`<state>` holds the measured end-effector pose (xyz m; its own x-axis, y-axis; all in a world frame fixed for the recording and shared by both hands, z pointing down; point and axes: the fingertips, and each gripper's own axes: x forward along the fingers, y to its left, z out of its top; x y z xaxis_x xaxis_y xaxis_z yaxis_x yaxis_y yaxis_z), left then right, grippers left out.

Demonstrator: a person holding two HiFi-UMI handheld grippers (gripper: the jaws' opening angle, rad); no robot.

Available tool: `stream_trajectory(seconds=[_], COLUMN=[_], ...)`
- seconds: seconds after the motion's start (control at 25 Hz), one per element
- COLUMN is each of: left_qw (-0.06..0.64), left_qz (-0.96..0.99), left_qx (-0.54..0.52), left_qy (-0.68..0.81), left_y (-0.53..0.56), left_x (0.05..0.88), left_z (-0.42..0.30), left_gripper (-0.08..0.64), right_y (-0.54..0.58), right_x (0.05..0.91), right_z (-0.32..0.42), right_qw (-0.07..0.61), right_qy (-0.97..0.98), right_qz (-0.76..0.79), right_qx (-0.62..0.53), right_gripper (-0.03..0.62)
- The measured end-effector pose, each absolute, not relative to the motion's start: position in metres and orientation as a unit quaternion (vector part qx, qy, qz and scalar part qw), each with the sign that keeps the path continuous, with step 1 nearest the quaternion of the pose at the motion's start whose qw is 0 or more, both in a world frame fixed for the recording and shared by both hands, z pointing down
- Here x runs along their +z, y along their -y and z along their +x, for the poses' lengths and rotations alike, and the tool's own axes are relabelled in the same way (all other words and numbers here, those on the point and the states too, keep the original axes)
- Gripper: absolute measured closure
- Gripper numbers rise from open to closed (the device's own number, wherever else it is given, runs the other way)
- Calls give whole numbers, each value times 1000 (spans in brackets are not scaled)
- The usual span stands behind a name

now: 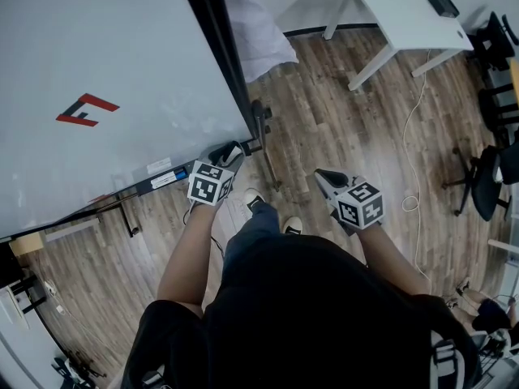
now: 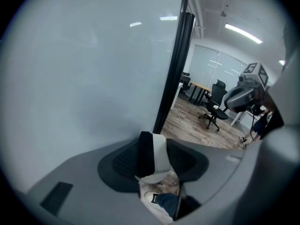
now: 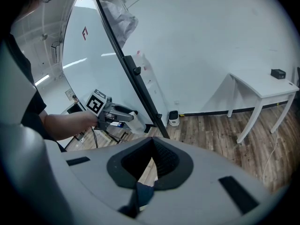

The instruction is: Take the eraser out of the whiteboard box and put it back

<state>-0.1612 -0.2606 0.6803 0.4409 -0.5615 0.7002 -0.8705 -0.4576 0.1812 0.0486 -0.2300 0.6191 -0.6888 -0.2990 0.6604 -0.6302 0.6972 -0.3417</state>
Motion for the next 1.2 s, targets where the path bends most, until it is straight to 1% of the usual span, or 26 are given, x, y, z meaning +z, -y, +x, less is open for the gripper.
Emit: stream_trajectory(seconds=[0.24, 0.52, 1.2], left_qw=[271, 266, 246], left_qz=[804, 804, 807], left_qx=[295, 299, 264], left_qy=[439, 440, 467], left_y=[259, 257, 253], left_x=[680, 680, 645], left_z=[-161, -159, -159], left_gripper=[391, 403, 410], right_y=[228, 228, 220], right_x=[619, 618, 603], right_z=[50, 53, 52], right_qw=[292, 290, 279], right_qy=[874, 875, 886], right_qz=[264, 266, 257], right_qx=[284, 284, 268], right_gripper=[597, 597, 597])
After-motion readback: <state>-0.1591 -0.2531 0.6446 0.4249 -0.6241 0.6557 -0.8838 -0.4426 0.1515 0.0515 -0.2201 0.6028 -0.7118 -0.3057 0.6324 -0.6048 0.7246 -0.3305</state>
